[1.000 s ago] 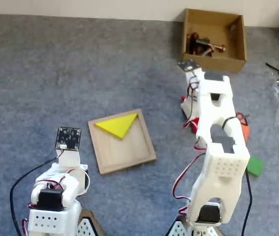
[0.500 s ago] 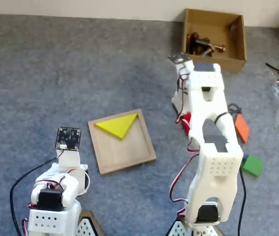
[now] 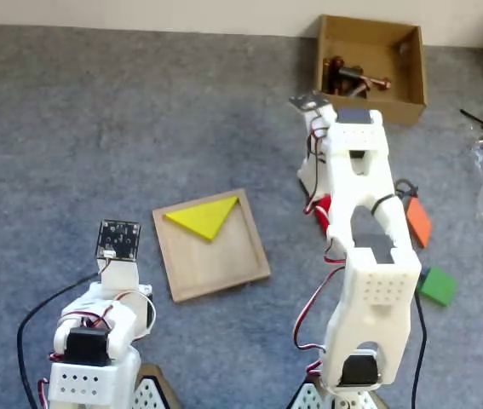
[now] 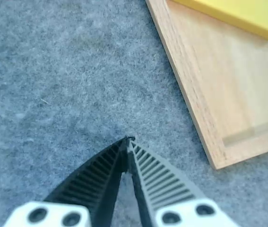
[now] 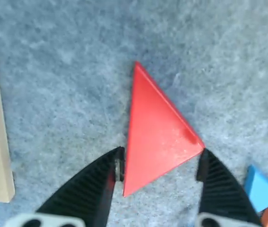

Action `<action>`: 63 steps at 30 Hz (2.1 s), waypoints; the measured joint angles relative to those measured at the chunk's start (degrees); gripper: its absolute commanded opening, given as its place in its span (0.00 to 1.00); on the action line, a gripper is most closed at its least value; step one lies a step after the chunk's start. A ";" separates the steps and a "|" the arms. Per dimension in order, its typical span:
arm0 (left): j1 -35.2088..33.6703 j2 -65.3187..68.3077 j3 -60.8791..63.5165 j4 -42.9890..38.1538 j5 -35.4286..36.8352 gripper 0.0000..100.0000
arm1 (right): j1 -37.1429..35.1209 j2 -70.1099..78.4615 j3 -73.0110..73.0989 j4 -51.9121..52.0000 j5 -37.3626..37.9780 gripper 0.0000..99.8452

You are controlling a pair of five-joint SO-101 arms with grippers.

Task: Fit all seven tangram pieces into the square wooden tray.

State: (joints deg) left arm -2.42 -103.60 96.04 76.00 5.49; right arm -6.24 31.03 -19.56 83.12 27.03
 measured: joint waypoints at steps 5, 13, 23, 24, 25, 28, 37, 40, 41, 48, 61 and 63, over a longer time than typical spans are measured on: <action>0.00 0.00 0.00 0.00 0.00 0.01 | 0.00 0.00 0.00 -1.05 0.18 0.31; 0.00 0.00 0.00 0.00 0.00 0.01 | -0.09 3.16 1.93 -4.66 0.18 0.34; 0.00 0.00 0.00 0.00 0.00 0.01 | -0.18 4.22 1.93 -5.54 0.18 0.34; 0.00 0.00 0.00 0.00 0.00 0.01 | -0.18 4.48 1.85 -5.54 0.18 0.34; 0.00 0.00 0.00 0.00 0.00 0.01 | -0.18 4.66 1.85 -5.54 0.18 0.34; 0.00 0.00 0.00 0.00 0.00 0.01 | -0.18 4.66 1.85 -5.54 0.18 0.34; 0.00 0.00 0.00 0.00 0.00 0.01 | -0.18 4.66 1.85 -6.77 0.18 0.34; 0.00 0.00 0.00 0.00 0.00 0.01 | -0.26 4.66 1.85 -6.95 0.18 0.34; 0.00 0.00 0.00 0.00 0.00 0.01 | -0.44 4.66 1.85 -6.95 0.18 0.34; 0.00 0.00 0.00 0.00 0.00 0.01 | -1.93 6.42 1.76 -6.95 0.18 0.34; 0.00 0.00 0.00 0.00 0.00 0.01 | -2.02 7.03 1.58 -6.95 -1.49 0.34; 0.00 0.00 0.00 0.00 0.00 0.01 | -2.02 7.03 1.58 -6.95 -1.49 0.34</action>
State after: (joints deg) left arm -2.42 -103.60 96.04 76.00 5.49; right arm -8.26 38.07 -17.98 76.18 25.54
